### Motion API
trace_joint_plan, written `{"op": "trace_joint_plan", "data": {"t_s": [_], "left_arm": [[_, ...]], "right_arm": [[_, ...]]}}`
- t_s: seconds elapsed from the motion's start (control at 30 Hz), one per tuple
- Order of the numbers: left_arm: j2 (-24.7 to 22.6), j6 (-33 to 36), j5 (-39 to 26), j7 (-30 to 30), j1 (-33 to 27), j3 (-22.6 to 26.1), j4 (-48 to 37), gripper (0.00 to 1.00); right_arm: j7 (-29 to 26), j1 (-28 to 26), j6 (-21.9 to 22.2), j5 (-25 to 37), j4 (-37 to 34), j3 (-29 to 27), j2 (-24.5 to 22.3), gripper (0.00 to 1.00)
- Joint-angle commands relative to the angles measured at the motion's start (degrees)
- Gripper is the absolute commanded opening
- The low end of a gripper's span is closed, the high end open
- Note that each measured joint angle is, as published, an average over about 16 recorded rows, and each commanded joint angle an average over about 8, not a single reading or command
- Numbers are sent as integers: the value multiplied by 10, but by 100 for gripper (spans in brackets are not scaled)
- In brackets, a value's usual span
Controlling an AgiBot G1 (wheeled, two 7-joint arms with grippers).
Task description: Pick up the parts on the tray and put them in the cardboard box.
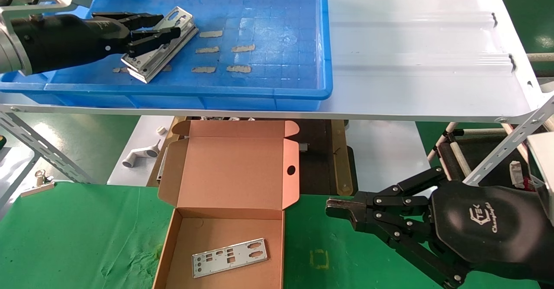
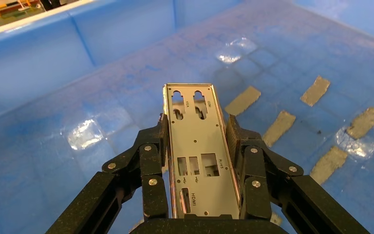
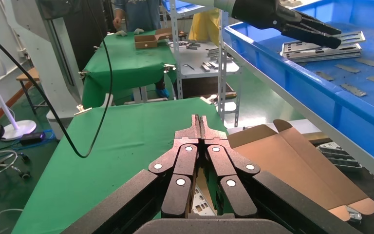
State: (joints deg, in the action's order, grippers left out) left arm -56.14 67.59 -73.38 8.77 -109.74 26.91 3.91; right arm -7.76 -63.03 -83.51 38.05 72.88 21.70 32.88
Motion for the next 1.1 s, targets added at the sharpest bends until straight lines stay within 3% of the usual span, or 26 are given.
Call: {"op": "trace_joint_plan", "data": {"t_s": [0.03,0.37,0.83,0.97,1.1], "left_arm": [[0,2,3,2,-1,-2,-1,0],[8,26,19,11,-12,-13,-1,0],[45,188,41,12,-40,-23,37,0],[56,233,55,4,-36,-20,75,0],[80,247,100,-25,-4,-1,171,0]], "right_arm": [[0,0,0,0,0,0,0,0],[0,0,0,0,0,0,0,0],[0,0,0,0,0,0,0,0],[0,0,0,0,0,0,0,0],[0,0,0,0,0,0,0,0]]}}
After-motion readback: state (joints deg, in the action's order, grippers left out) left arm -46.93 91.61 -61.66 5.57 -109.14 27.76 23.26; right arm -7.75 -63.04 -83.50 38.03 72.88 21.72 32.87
